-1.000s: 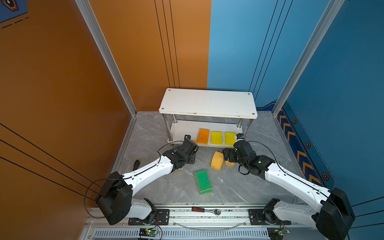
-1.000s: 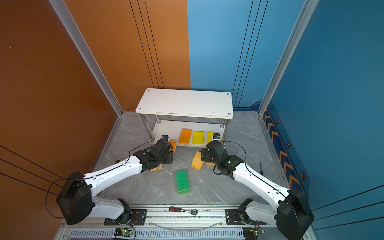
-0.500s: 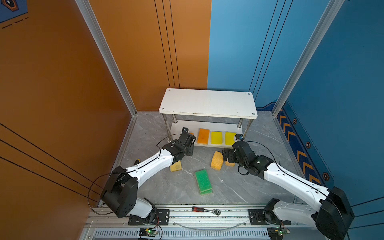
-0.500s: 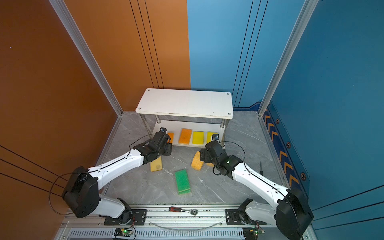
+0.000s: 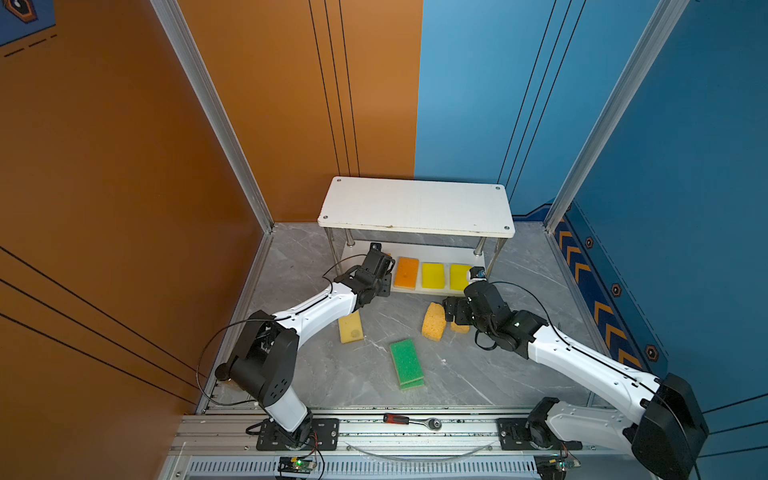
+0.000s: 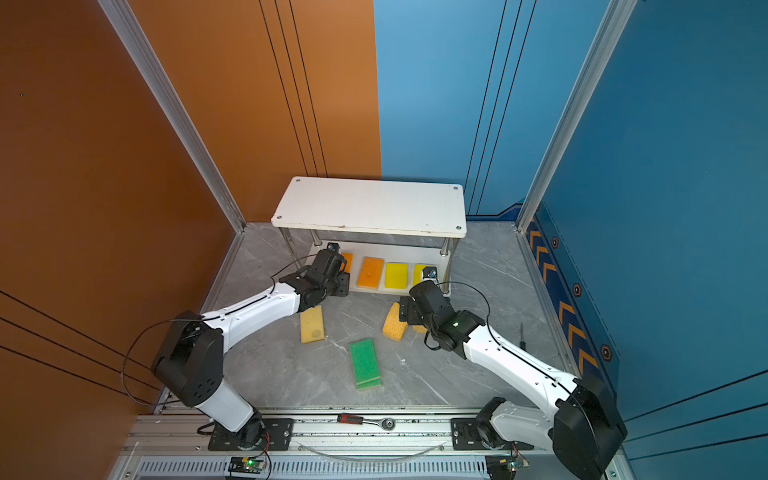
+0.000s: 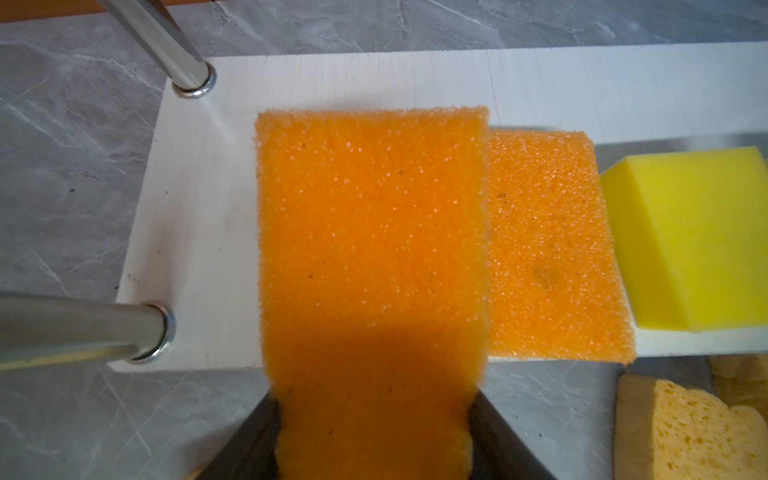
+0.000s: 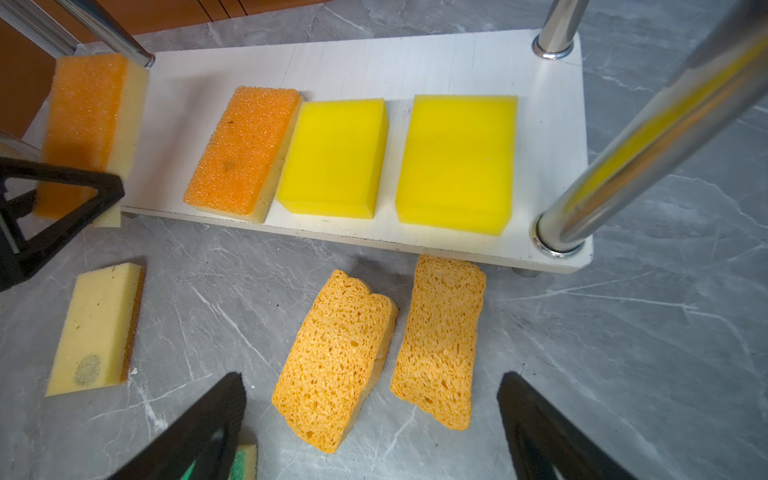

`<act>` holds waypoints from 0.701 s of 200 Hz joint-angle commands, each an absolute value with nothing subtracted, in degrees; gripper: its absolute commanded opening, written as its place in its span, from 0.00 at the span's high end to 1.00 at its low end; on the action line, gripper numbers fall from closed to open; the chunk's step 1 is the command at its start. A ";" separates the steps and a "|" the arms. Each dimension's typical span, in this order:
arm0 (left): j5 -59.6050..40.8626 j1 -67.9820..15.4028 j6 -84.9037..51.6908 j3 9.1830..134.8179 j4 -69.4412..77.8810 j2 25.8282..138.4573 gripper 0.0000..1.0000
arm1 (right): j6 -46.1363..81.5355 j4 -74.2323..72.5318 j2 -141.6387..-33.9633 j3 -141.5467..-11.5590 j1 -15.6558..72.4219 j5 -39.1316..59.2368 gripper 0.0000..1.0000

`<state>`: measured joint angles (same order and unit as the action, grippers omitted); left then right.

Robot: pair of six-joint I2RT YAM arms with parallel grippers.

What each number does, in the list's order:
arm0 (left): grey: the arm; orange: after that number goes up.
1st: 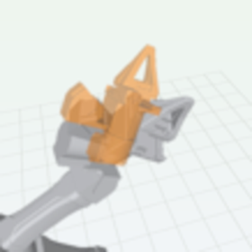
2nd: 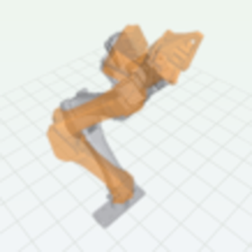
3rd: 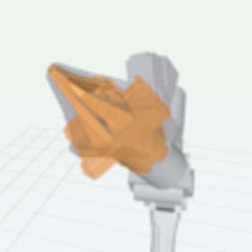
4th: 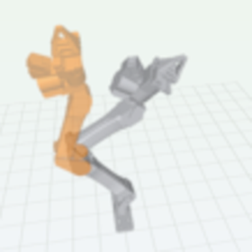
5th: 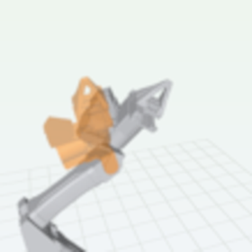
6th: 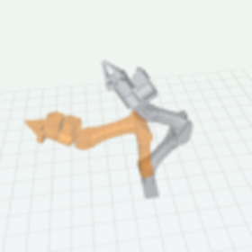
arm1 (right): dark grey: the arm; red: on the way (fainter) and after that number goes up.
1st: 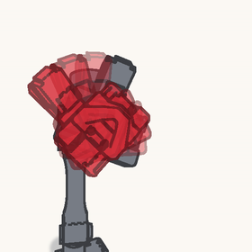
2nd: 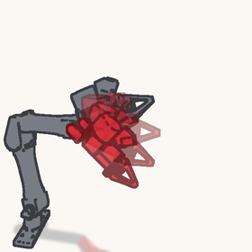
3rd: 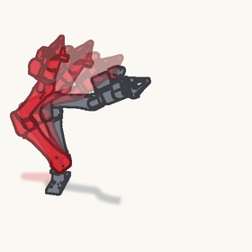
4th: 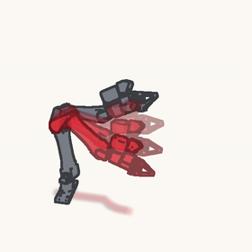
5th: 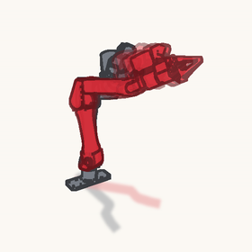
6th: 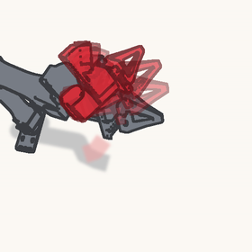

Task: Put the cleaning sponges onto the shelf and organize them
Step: 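Lift the orange sponge with the left gripper toward the lower shelf, then lower the orange sponge onto the shelf beside the other orange sponge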

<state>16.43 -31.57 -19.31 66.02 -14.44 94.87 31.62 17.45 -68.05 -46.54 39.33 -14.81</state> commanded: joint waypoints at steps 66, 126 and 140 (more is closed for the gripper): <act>13.20 -29.62 -19.07 71.74 -14.33 101.37 0.40 | 32.26 18.38 -66.40 -46.68 39.46 -16.87 0.06; 12.22 -29.42 -18.76 73.38 -14.35 103.31 0.39 | 32.59 18.55 -64.73 -45.75 39.20 -17.08 0.06; 12.17 -29.44 -18.55 73.61 -14.39 103.76 0.39 | 32.61 18.65 -64.60 -45.71 39.20 -17.11 0.06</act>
<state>13.41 -30.00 -19.25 72.01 -14.35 102.45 31.62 17.45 -65.56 -46.48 39.33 -15.25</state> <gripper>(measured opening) 0.608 0.939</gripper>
